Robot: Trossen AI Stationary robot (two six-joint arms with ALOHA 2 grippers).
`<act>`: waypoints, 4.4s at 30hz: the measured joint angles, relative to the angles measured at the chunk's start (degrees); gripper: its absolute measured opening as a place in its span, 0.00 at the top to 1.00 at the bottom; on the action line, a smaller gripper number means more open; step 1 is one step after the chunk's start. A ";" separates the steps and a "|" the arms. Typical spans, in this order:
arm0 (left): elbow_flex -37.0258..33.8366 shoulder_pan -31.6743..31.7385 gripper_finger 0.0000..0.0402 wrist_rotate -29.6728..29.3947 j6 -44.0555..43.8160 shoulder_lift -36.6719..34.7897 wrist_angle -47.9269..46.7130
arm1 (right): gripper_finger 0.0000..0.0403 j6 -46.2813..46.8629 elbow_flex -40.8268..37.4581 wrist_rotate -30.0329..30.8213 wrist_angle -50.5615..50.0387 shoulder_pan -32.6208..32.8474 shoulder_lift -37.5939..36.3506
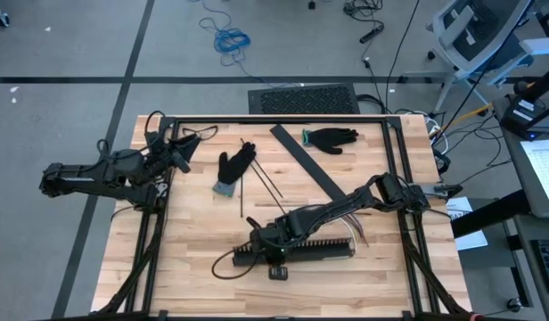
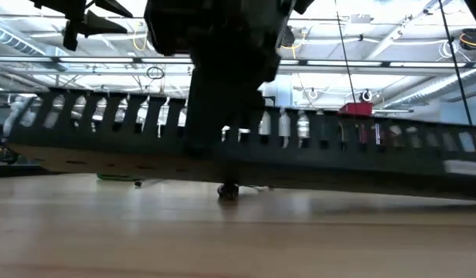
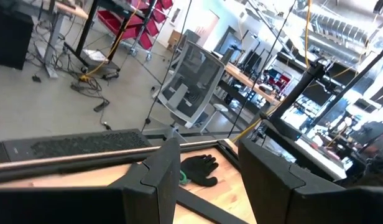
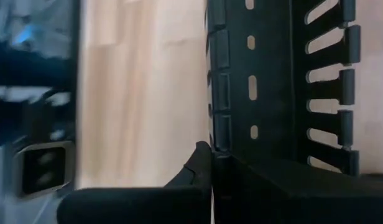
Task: Ziptie cables
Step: Put the ziptied cables in the black cable duct
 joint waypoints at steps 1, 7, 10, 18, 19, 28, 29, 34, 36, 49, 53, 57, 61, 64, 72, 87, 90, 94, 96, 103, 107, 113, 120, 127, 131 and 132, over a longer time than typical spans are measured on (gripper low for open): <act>0.00 0.01 0.61 0.00 0.39 -0.21 -0.03 | 1.00 0.00 0.00 -1.17 -0.19 0.53 0.00; 0.00 0.02 0.61 0.00 0.51 -0.70 -0.06 | 1.00 -0.03 0.00 1.42 -0.39 2.73 0.13; 0.00 0.00 0.61 0.00 0.47 -0.70 -0.02 | 1.00 0.02 0.00 3.34 -0.71 2.02 1.15; 0.00 0.00 0.61 0.00 0.50 -1.47 0.48 | 1.00 -4.36 0.26 4.69 -2.32 -0.22 4.37; 0.00 0.00 0.61 -0.01 0.50 -1.63 0.47 | 1.00 -4.50 0.24 6.38 -1.19 -0.83 4.40; 0.00 0.00 0.61 -0.02 0.46 -2.25 0.47 | 1.00 -1.72 0.02 11.70 4.32 -9.15 4.50; 0.00 0.02 0.61 -0.02 0.46 -2.25 0.49 | 1.00 -2.28 0.02 11.27 3.99 -9.57 4.50; 0.00 0.00 0.61 -0.01 0.48 -2.25 0.49 | 1.00 -4.35 0.02 8.65 4.40 -8.83 4.50; 0.00 0.00 0.61 -0.02 0.50 -2.25 0.46 | 1.00 -4.37 0.00 8.18 4.49 -7.41 4.50; 0.00 0.01 0.61 -0.26 1.91 -2.25 0.51 | 1.00 1.74 -0.07 9.45 8.62 -6.28 4.59; 0.00 0.00 0.61 -0.34 1.62 -2.25 0.73 | 1.00 1.14 -0.07 9.53 8.89 -6.74 4.59; 0.00 0.01 0.61 -0.42 1.62 -2.25 0.71 | 1.00 -0.51 -0.07 9.31 8.88 -6.56 4.59; 0.00 0.00 0.61 -0.43 1.61 -2.25 0.71 | 1.00 -1.42 -0.07 9.14 8.49 -6.51 4.59; 0.00 0.01 0.61 -0.44 1.59 -2.25 0.71 | 0.99 -1.44 -0.07 9.12 8.84 -6.51 4.59; 0.00 0.02 0.61 -0.44 1.51 -2.25 0.71 | 0.83 -2.27 -0.09 8.79 11.88 -6.51 4.61; 0.00 0.01 0.61 -0.44 1.54 -2.25 0.31 | 0.53 -7.02 2.19 8.47 9.31 -8.89 -6.60; 0.00 0.02 0.61 -0.30 1.31 -2.25 0.22 | 0.52 -11.86 2.89 14.14 -1.00 -10.62 -12.16; 0.04 0.48 0.61 6.26 -4.92 0.13 -3.36 | 0.52 -16.32 2.73 22.96 -22.59 -12.72 -18.03; 0.04 1.23 0.61 13.08 -6.38 5.36 -4.24 | 0.52 -16.98 1.55 24.07 -32.01 -13.81 -19.38; 0.73 3.64 0.61 25.69 -12.26 26.64 2.07 | 0.52 -13.24 -11.77 24.64 -41.88 -16.25 -27.76; 2.82 4.01 0.61 35.34 -11.89 36.05 2.55 | 0.52 -6.77 -25.52 26.43 -38.56 -17.56 -37.80; 9.29 4.47 0.61 38.63 -11.93 47.66 3.70 | 0.52 3.39 -43.22 27.47 -28.65 -17.65 -52.79; 27.03 5.68 0.61 37.26 -12.00 65.44 -12.82 | 0.52 3.01 -56.85 27.85 -20.78 -17.44 -65.59; 49.61 5.65 0.61 35.56 -14.13 82.68 -28.02 | 0.52 -0.97 -60.00 27.38 -18.60 -17.44 -73.13; 57.21 4.48 0.61 35.50 -15.07 89.40 -38.40 | 0.52 -1.64 -60.00 27.40 -18.51 -17.51 -76.52; 58.51 3.99 0.61 35.53 -15.10 90.11 -40.36 | 0.52 -1.64 -60.00 27.50 -18.51 -17.53 -77.29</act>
